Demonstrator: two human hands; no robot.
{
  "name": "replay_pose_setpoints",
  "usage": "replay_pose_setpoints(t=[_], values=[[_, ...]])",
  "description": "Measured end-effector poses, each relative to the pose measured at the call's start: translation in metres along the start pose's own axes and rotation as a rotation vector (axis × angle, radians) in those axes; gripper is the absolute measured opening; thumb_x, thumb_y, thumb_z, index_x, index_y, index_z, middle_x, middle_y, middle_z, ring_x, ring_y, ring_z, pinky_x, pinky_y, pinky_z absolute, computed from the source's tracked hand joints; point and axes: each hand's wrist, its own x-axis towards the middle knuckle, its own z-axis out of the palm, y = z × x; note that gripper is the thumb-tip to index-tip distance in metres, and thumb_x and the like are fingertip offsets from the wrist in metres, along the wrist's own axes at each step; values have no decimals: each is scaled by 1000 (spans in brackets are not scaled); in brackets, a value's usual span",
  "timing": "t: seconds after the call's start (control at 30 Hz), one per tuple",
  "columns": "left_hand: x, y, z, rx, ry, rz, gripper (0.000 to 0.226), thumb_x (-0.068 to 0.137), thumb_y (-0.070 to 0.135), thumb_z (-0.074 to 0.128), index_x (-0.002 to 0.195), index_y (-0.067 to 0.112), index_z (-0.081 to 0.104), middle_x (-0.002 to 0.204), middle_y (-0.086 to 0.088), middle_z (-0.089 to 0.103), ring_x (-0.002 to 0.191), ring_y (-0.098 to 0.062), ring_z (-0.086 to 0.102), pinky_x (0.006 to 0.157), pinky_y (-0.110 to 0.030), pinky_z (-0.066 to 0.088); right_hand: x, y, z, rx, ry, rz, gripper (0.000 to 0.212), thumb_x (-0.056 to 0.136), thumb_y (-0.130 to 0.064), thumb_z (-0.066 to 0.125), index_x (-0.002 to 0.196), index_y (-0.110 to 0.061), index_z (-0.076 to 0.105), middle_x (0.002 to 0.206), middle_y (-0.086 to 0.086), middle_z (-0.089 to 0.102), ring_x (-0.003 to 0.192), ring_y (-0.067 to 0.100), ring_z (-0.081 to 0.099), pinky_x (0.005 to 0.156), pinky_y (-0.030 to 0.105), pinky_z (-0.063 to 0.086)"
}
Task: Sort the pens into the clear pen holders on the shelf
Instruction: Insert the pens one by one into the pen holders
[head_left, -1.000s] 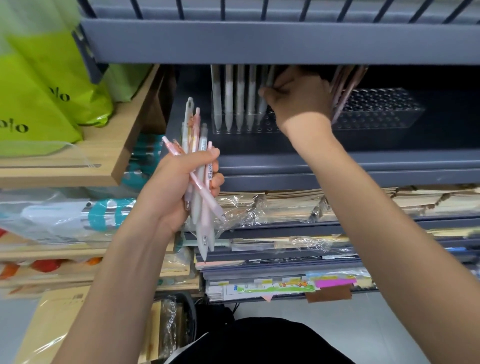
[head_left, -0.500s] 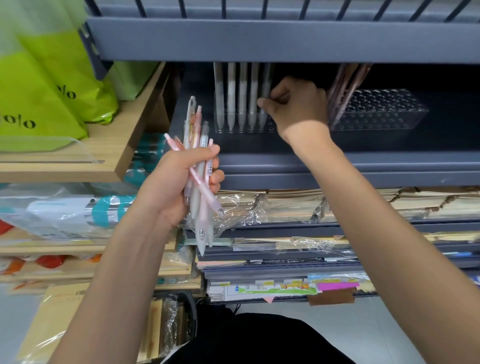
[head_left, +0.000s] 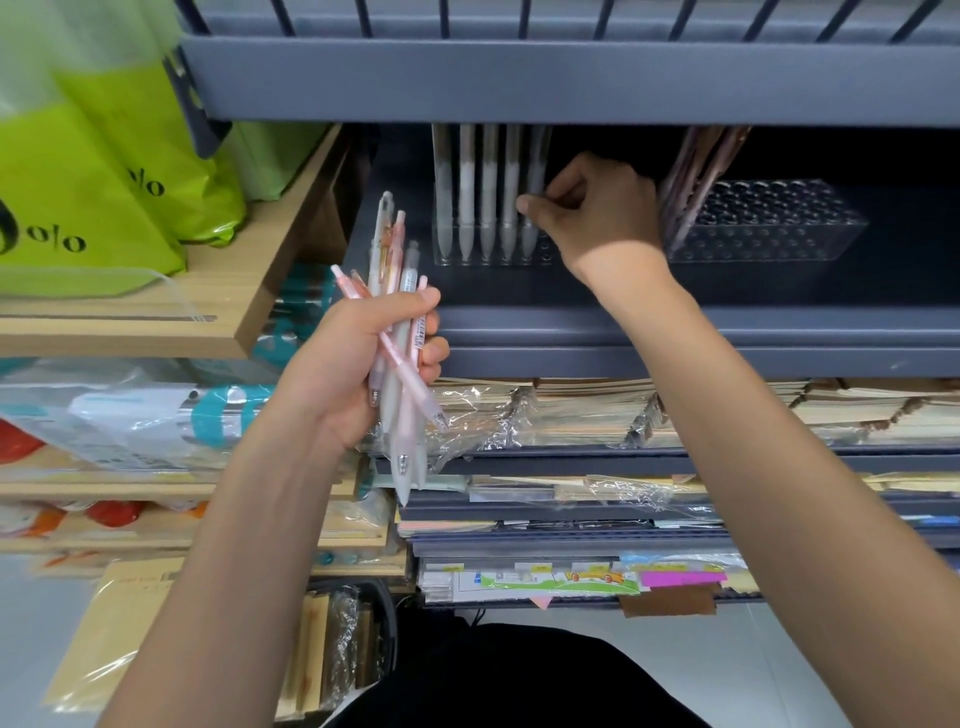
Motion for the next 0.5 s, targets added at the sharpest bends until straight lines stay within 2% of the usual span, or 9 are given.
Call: replay_pose_setpoints(t=[0.1,0.2,0.37,0.43,0.5], values=[[-1,-1,3,-8,25,8,10,93,14,61,87,13,53,68,-2,51,52,-13,50,46,-20,46,2,0,-3,63,-7,34,15,82,-38,73,88,-26,67,75,-16,59,77,3,58,61,5,35],[-1,-3,7,-13,64,19,12,93,14,62,85,12,54,68,-2,52,53,-13,51,46,-21,46,2,1,-1,77,4,33,16,82,-34,72,94,-24,72,79,-15,61,81,3,59,71,10,39],[-3,-6,13,-34,133,72,11,91,12,64,84,10,56,66,-3,52,51,-14,51,47,-22,46,-4,-1,-6,77,4,56,26,83,-38,71,102,-20,69,84,-10,61,84,8,59,74,15,40],[-3,-6,15,-48,149,119,11,89,11,65,89,9,54,66,-3,53,51,-15,52,47,-23,45,-20,-4,-14,200,-24,79,18,84,-38,70,90,-21,68,78,-8,67,77,13,65,72,23,48],[-2,-6,18,-47,167,174,16,87,10,66,93,8,52,66,-3,52,50,-16,52,46,-24,44,-52,-8,-25,413,-207,106,21,83,-37,70,74,-19,67,67,-3,71,60,12,65,55,27,49]])
